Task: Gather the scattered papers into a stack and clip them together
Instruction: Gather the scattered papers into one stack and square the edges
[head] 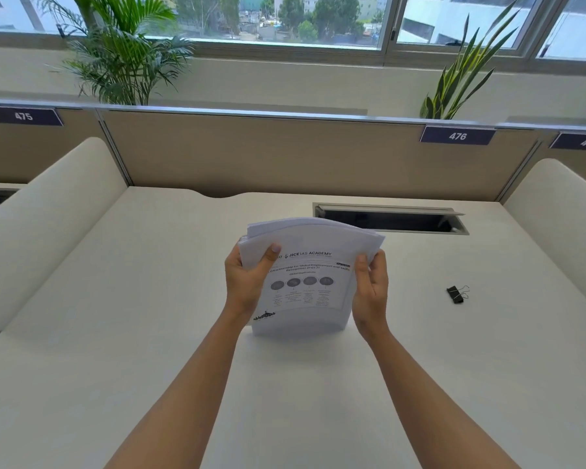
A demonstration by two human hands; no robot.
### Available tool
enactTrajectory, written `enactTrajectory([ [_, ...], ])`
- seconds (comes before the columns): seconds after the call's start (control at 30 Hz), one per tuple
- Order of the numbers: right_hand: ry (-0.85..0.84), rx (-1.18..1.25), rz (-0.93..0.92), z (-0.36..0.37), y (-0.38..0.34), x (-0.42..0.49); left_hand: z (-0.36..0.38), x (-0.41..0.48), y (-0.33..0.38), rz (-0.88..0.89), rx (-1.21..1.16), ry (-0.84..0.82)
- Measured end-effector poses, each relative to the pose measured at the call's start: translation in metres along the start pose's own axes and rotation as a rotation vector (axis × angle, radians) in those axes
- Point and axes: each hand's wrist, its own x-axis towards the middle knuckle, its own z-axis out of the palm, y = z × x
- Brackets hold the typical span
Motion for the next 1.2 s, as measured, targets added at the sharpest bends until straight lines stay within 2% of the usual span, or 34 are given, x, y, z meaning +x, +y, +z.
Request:
enactTrajectory([
  [0.17, 0.07, -0.002, -0.029, 0.004, -0.01, 0.006, 0.01, 0.003, 0.015, 0.161, 0.06, 0.242],
  [0.27, 0.075, -0.009, -0.022, 0.008, -0.012, 0.004, 0.019, 0.005, 0.019, 0.146, 0.086, 0.334],
  [0.37, 0.078, -0.003, -0.015, 0.01, -0.013, 0.003, 0.024, 0.008, 0.02, 0.058, 0.112, 0.389],
  [0.6, 0.061, -0.008, -0.011, 0.008, -0.012, 0.003, 0.02, 0.007, 0.016, 0.051, 0.103, 0.342],
  [0.83, 0.077, -0.057, -0.005, 0.003, 0.001, -0.002, 0.014, -0.007, -0.005, 0.245, 0.001, 0.286],
  [1.0, 0.084, -0.111, 0.019, 0.0, 0.012, -0.006, 0.014, -0.016, -0.028, 0.135, 0.044, 0.321],
  [1.2, 0.156, -0.15, 0.039, 0.005, 0.014, -0.004, 0.019, -0.016, -0.037, 0.123, 0.086, 0.329],
])
